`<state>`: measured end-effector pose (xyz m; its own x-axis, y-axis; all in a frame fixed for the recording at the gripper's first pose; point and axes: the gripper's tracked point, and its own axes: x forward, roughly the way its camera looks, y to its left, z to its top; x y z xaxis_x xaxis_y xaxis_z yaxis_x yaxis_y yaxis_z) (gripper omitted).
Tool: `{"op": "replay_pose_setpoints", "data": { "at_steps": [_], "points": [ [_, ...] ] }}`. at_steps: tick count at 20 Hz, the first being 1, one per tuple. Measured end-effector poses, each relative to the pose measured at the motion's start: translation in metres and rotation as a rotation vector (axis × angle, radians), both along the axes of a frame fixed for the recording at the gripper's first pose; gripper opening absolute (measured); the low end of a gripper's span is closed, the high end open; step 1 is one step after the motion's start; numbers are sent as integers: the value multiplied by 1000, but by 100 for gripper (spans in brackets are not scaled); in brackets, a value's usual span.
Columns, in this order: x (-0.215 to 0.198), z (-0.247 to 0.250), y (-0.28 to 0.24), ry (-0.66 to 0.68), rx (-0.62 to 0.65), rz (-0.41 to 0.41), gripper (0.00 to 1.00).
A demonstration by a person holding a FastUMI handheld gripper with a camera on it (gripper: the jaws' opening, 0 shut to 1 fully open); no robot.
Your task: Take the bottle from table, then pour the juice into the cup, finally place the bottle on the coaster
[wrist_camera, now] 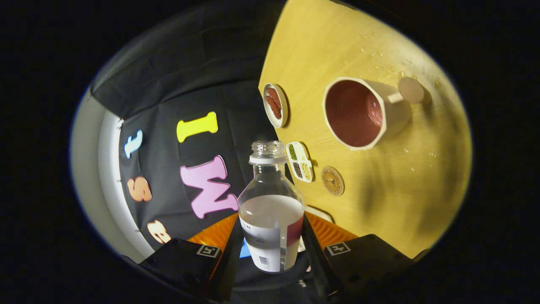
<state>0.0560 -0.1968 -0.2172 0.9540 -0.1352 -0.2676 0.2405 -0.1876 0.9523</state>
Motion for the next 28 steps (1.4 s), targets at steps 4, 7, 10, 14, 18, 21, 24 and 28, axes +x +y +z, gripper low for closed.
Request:
{"op": "replay_pose_setpoints", "data": {
  "at_steps": [4,7,10,14,18,21,24,28],
  "points": [
    [-4,0,10,89,-352,82,76],
    [-6,17,4,130,-639,72,75],
    [2,38,10,171,-885,64,75],
    [22,77,29,207,-1156,66,76],
    [55,103,44,206,-1360,51,76],
    [79,101,50,230,-1504,53,77],
    [101,95,52,231,-1575,42,77],
    [133,75,48,264,-1644,11,77]
  ]
}}
